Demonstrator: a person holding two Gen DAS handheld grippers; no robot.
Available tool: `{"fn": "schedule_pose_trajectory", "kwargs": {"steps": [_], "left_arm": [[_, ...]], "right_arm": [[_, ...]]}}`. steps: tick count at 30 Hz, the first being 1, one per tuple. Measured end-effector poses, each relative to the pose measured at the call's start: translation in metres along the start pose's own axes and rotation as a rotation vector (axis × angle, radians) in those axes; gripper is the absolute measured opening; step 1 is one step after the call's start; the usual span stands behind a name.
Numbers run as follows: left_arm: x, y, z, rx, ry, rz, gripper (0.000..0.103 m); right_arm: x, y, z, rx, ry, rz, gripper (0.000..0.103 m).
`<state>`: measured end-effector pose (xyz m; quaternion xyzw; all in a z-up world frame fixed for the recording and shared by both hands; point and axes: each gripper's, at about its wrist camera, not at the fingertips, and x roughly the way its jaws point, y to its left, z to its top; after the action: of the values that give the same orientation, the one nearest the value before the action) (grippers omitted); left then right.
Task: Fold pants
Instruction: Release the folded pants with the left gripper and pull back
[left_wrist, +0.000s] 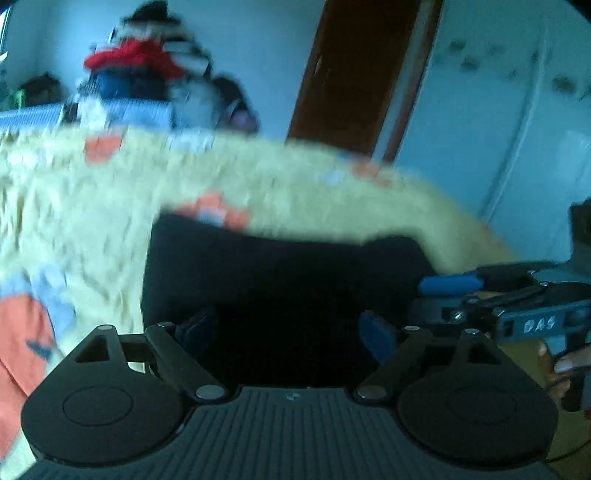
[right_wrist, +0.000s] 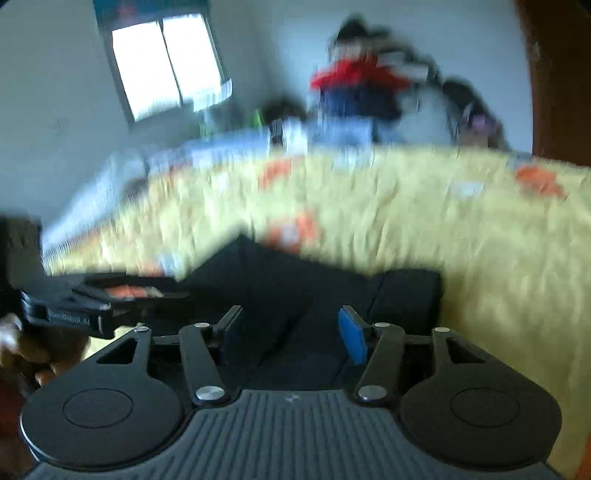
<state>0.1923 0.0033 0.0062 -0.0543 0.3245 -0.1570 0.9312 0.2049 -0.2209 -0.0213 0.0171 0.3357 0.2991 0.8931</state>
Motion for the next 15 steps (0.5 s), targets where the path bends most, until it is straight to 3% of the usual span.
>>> {"fn": "schedule_pose_trajectory", "kwargs": {"steps": [4, 5, 7, 8, 9, 12, 15], "left_arm": [[-0.016, -0.011, -0.007, 0.069, -0.03, 0.103, 0.086], [-0.025, -0.015, -0.007, 0.084, -0.044, 0.122, 0.086], [-0.044, -0.022, -0.015, 0.098, -0.092, 0.144, 0.093], [-0.054, -0.025, -0.019, 0.091, -0.12, 0.162, 0.101], [-0.057, -0.03, -0.026, 0.081, -0.133, 0.178, 0.103], [-0.06, -0.036, -0.037, 0.047, -0.104, 0.213, 0.103], [-0.061, -0.042, -0.05, 0.031, -0.058, 0.269, 0.103]], "right_arm": [[-0.014, 0.01, -0.009, 0.032, -0.034, -0.048, 0.056], [-0.019, 0.016, -0.006, 0.021, -0.051, -0.068, 0.06], [-0.034, 0.033, -0.007, -0.004, -0.093, -0.096, 0.08], [-0.038, 0.041, -0.009, 0.004, -0.109, -0.1, 0.095], [-0.043, 0.045, -0.011, 0.022, -0.119, -0.091, 0.101], [-0.051, 0.059, -0.019, 0.082, -0.112, -0.048, 0.102], [-0.051, 0.073, -0.026, 0.119, -0.056, -0.107, 0.102]]}}
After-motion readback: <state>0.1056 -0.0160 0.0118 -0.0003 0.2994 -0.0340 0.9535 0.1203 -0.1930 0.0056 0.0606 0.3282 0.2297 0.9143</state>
